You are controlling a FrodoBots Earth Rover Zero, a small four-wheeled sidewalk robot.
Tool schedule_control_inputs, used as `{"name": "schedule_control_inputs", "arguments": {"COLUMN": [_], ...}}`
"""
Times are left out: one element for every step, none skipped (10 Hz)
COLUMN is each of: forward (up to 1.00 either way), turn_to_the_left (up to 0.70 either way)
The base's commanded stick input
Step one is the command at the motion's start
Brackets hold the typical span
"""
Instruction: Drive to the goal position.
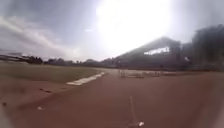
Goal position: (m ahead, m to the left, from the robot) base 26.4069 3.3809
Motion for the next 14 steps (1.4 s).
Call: {"name": "schedule_control_inputs", "arguments": {"forward": [0.7,0.7,0.7,0.7,0.7,0.7,0.7,0.7,0.7,0.7,0.7,0.7,0.7,0.7], "turn_to_the_left": [0.0,0.0,0.0,0.0,0.0,0.0,0.0,0.0,0.0,0.0,0.0,0.0,0.0,0.0]}}
